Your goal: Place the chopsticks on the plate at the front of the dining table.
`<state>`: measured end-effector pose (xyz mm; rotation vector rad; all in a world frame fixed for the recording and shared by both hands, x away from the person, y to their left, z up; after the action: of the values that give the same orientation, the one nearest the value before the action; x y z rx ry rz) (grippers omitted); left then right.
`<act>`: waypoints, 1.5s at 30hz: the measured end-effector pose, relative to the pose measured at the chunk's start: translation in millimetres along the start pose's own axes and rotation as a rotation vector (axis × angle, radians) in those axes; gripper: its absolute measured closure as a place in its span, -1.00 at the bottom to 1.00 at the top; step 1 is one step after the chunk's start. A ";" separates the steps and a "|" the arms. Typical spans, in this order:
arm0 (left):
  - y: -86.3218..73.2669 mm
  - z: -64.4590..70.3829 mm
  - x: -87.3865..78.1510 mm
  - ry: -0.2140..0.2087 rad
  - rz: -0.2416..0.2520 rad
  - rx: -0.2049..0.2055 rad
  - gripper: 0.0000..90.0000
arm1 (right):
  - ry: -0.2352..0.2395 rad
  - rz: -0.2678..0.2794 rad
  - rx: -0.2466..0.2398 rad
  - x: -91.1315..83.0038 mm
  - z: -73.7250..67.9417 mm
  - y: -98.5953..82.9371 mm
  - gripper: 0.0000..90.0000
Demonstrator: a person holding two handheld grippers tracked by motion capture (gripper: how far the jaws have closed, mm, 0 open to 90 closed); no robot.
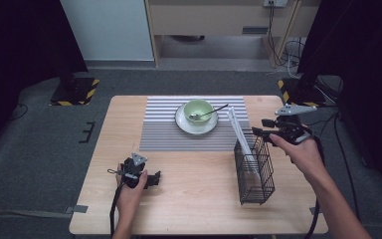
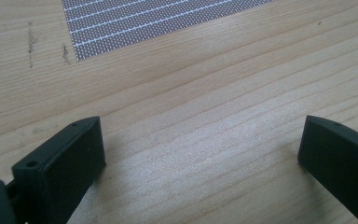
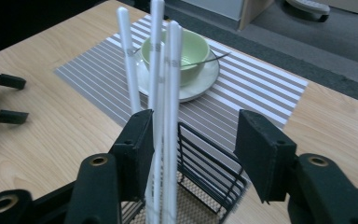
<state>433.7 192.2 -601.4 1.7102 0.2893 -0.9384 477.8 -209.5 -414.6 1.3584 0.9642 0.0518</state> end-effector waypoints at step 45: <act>-1.9 2.0 -2.2 -0.007 0.002 0.012 -1.00 | 0.121 -0.016 0.003 62.1 -24.6 30.3 0.85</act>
<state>430.3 191.6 -601.3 1.7174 0.2772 -0.9463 516.9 -147.8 -421.1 1.3630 1.0768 0.1220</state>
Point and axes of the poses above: each handheld gripper's, and its own axes: x roughly forward along the jaws, y roughly out of its top, z roughly to its right, the point moved 8 cm from there along x, roughly forward along the jaws, and after that the axes turned 4 degrees about x, right-handed, at the moved point
